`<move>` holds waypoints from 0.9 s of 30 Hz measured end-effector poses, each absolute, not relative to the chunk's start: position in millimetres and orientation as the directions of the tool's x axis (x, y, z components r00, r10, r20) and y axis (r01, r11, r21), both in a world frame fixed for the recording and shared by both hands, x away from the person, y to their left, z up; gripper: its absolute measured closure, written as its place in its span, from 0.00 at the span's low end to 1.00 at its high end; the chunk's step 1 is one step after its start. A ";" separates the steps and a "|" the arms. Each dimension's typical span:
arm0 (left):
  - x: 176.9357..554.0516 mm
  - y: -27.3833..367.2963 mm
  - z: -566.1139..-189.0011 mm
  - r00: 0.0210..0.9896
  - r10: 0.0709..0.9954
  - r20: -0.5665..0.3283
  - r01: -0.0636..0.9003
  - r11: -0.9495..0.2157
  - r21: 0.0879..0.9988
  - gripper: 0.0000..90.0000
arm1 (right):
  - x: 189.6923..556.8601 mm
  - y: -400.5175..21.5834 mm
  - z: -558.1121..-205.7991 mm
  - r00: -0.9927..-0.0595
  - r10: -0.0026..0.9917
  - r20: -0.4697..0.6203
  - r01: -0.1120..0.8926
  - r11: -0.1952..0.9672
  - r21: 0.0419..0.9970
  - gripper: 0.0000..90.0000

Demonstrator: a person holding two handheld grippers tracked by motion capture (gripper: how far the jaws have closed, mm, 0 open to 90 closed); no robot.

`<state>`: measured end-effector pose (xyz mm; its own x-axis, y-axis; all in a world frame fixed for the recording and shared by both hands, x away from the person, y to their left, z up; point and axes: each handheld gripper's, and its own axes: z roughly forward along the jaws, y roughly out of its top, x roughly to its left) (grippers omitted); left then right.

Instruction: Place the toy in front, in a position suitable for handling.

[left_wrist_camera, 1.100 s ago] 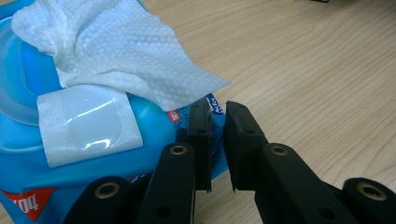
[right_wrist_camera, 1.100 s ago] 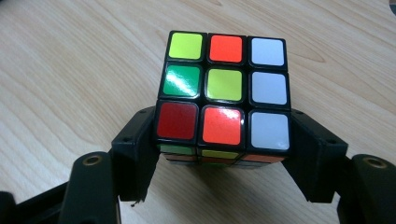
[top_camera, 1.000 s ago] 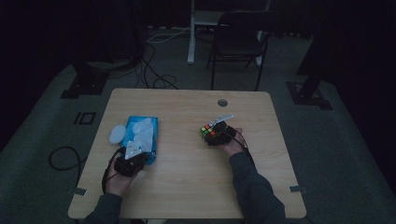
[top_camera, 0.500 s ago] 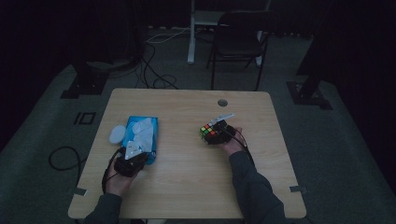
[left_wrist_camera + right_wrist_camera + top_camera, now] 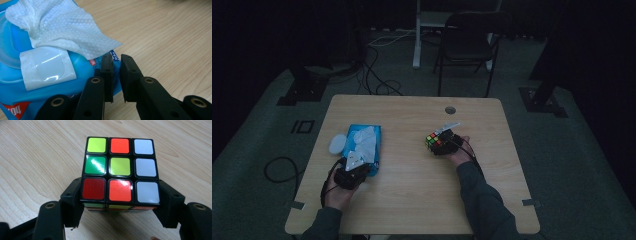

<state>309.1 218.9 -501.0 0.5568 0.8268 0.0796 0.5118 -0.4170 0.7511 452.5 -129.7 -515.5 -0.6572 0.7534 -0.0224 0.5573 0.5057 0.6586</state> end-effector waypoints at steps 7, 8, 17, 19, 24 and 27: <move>306.5 225.5 -500.3 0.550 0.832 0.074 0.521 -0.411 0.748 0.91 | 439.8 -129.2 -514.7 -0.699 0.712 -0.069 0.492 0.548 0.677 0.38; 306.0 226.2 -500.4 0.547 0.834 0.073 0.522 -0.408 0.749 0.91 | 437.9 -129.4 -513.8 -0.706 0.706 -0.064 0.487 0.549 0.680 0.38; 301.7 232.6 -498.2 0.533 0.841 0.091 0.533 -0.417 0.736 0.90 | 411.2 -125.9 -508.2 -0.727 0.683 -0.066 0.466 0.562 0.683 0.38; 300.6 234.2 -497.9 0.528 0.844 0.094 0.536 -0.417 0.735 0.90 | 404.6 -126.0 -507.8 -0.729 0.681 -0.060 0.467 0.560 0.685 0.38; 296.7 240.2 -496.8 0.516 0.851 0.101 0.543 -0.416 0.730 0.91 | 390.2 -127.9 -508.7 -0.732 0.680 -0.054 0.470 0.560 0.683 0.38; 295.1 243.7 -496.5 0.511 0.854 0.101 0.545 -0.413 0.730 0.91 | 382.7 -129.0 -510.3 -0.736 0.675 -0.060 0.463 0.566 0.682 0.38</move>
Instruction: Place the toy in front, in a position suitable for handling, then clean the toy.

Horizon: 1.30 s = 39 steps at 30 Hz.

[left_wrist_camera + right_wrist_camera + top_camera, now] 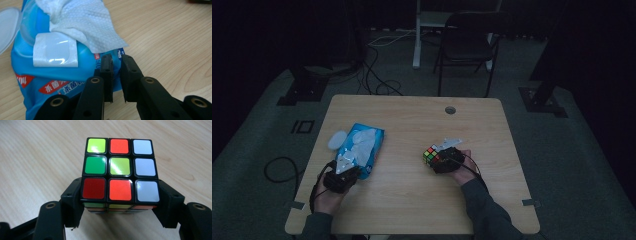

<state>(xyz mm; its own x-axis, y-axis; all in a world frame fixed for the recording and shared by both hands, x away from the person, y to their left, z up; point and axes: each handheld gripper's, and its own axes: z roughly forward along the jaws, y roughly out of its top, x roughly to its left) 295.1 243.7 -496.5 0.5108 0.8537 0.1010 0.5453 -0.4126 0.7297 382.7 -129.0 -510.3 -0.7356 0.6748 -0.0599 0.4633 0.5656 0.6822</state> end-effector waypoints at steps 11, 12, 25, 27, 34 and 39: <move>294.0 242.4 -481.4 0.560 0.828 0.039 0.495 -0.372 0.785 0.80 | 373.4 -130.5 -513.5 -0.732 0.679 -0.049 0.470 0.557 0.685 0.38; 294.0 242.4 -481.4 0.560 0.828 0.039 0.495 -0.372 0.785 0.79 | 373.4 -130.5 -513.5 -0.732 0.679 -0.049 0.470 0.557 0.685 0.38; 330.2 229.4 -468.3 0.543 0.833 0.106 0.458 -0.400 0.794 0.65 | 369.7 -132.9 -513.5 -0.723 0.690 -0.035 0.484 0.542 0.687 0.38; 338.3 232.5 -467.4 0.521 0.847 0.109 0.467 -0.389 0.794 0.62 | 369.2 -132.4 -513.4 -0.726 0.687 -0.036 0.481 0.545 0.686 0.38; 363.2 246.6 -469.9 0.475 0.875 0.097 0.520 -0.368 0.771 0.59 | 370.6 -132.8 -511.9 -0.720 0.692 -0.038 0.482 0.539 0.691 0.38; 373.0 251.7 -477.3 0.458 0.885 0.080 0.558 -0.356 0.750 0.57 | 370.5 -131.6 -512.6 -0.726 0.687 -0.039 0.477 0.544 0.690 0.38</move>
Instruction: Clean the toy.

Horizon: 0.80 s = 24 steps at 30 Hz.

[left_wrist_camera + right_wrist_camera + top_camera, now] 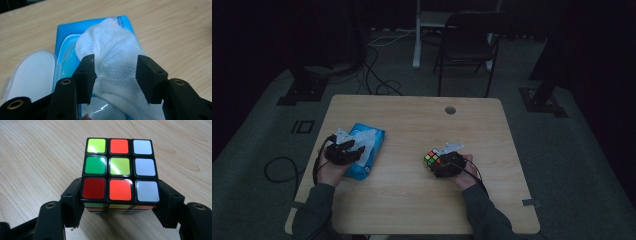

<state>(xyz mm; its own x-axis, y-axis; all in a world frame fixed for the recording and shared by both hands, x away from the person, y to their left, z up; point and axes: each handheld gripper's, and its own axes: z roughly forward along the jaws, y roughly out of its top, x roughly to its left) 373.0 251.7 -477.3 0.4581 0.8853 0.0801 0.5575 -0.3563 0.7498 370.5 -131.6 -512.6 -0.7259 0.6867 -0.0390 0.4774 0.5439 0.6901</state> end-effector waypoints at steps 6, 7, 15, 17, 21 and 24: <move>376.2 250.7 -482.1 0.459 0.885 0.080 0.573 -0.364 0.735 0.71 | 371.0 -130.8 -513.1 -0.722 0.691 -0.038 0.478 0.538 0.694 0.38; 377.4 250.4 -482.3 0.463 0.883 0.079 0.575 -0.367 0.731 0.73 | 371.2 -130.9 -513.3 -0.722 0.691 -0.037 0.480 0.538 0.693 0.38; 381.6 247.3 -476.3 0.472 0.880 0.055 0.567 -0.351 0.745 0.95 | 371.1 -131.7 -513.3 -0.720 0.693 -0.040 0.476 0.535 0.698 0.38; 382.8 247.0 -473.3 0.473 0.880 0.046 0.564 -0.343 0.751 0.99 | 371.2 -132.0 -513.1 -0.718 0.694 -0.039 0.477 0.533 0.699 0.38; 382.4 242.8 -464.9 0.522 0.853 0.008 0.524 -0.327 0.786 1.00 | 371.0 -132.0 -512.4 -0.718 0.695 -0.041 0.474 0.531 0.703 0.38; 381.6 235.6 -455.9 0.550 0.835 -0.006 0.497 -0.322 0.806 1.00 | 370.8 -132.2 -511.9 -0.716 0.697 -0.038 0.475 0.527 0.705 0.38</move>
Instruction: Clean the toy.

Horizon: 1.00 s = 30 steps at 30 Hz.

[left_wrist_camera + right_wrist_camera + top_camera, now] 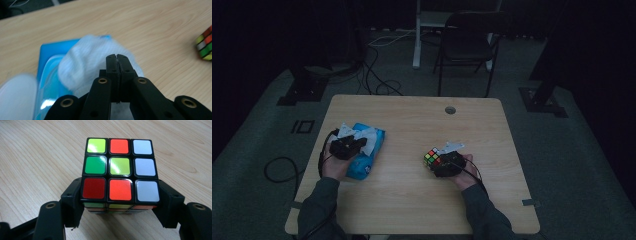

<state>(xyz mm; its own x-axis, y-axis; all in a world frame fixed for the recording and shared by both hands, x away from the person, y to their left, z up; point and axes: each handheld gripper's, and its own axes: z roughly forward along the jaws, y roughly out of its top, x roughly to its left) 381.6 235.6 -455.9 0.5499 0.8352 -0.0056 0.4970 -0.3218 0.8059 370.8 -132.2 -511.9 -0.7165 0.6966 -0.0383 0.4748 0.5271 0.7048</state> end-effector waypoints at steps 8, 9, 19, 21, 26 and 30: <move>382.9 213.9 -446.3 0.617 0.787 -0.017 0.476 -0.355 0.805 0.95 | 370.0 -131.0 -511.1 -0.718 0.695 -0.036 0.473 0.525 0.708 0.38; 384.5 214.1 -449.7 0.604 0.797 -0.009 0.488 -0.361 0.795 0.86 | 369.8 -130.9 -510.8 -0.719 0.695 -0.037 0.472 0.526 0.707 0.38; 370.9 239.7 -446.4 0.620 0.780 -0.081 0.449 -0.268 0.853 0.60 | 369.2 -132.5 -509.7 -0.717 0.696 -0.038 0.468 0.521 0.714 0.38; 368.1 241.8 -442.9 0.615 0.785 -0.072 0.440 -0.265 0.858 0.60 | 368.7 -131.6 -509.7 -0.718 0.695 -0.037 0.467 0.521 0.715 0.38; 372.3 238.4 -447.3 0.576 0.818 -0.004 0.471 -0.327 0.819 0.60 | 368.1 -129.0 -510.0 -0.723 0.690 -0.036 0.465 0.524 0.713 0.38; 379.8 232.5 -461.2 0.561 0.827 0.047 0.490 -0.377 0.786 0.47 | 368.3 -127.8 -510.2 -0.726 0.687 -0.035 0.463 0.526 0.713 0.38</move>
